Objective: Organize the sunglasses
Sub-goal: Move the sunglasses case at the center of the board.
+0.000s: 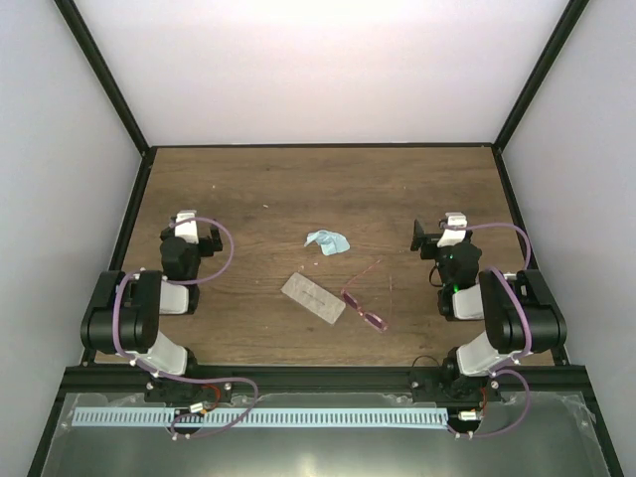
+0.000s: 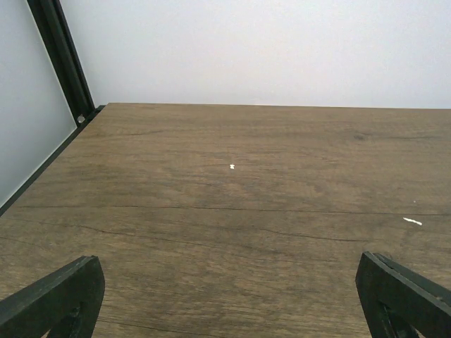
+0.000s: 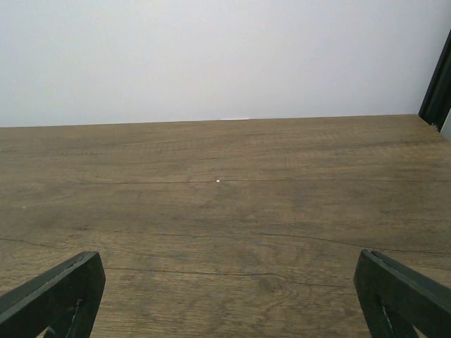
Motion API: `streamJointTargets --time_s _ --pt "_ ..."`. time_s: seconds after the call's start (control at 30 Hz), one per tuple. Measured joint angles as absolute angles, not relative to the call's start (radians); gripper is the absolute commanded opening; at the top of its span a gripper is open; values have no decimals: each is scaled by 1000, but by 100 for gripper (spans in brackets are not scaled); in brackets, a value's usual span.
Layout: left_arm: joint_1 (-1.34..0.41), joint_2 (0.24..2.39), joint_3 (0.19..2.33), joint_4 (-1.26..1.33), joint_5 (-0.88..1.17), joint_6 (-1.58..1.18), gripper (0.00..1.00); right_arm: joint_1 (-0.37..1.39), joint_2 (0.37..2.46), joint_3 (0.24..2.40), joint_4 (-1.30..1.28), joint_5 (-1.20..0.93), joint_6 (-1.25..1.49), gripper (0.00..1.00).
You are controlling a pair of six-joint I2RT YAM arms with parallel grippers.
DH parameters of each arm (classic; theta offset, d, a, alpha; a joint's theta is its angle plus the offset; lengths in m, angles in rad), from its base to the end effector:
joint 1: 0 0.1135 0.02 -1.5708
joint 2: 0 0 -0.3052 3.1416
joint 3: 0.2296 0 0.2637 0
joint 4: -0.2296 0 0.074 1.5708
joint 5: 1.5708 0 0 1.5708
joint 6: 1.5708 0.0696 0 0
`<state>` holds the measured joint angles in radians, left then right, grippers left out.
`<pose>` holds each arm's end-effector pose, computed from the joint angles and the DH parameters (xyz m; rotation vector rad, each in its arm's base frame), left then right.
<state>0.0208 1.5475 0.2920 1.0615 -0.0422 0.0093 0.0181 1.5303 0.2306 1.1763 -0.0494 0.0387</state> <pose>0.2903 0.0090 0.1654 -0.0408 1.7645 0.0591 0.2765 0.0084 0.1695 -0.0195 1.6946 0.0844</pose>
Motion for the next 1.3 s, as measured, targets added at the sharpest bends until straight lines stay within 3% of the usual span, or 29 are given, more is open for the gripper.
streamJointTargets --time_s 0.53,0.7,0.87,1.0,1.13,1.2,1.27,1.3 --pt "13 1541 313 1018 -42 21 100 18 1527 233 1167 -49 39 100" --pt "-67 1478 545 701 4 70 100 18 1456 493 726 -30 93 100" --pt "-233 1227 623 502 72 49 100 42 1415 830 395 -145 150 100" --pt "-350 1160 777 230 -62 -111 100 93 1410 1021 93 -253 177 100" --pt "-417 1212 933 -28 -177 -190 99 126 1332 1031 -128 -347 225 100" --pt "-452 1222 936 -107 -195 -212 89 107 1266 967 -178 -413 298 100" --pt "-493 1233 929 -187 -196 -247 52 74 1213 871 -183 -490 378 94" --pt "-506 1237 927 -232 -195 -274 35 60 1193 813 -180 -537 411 78"
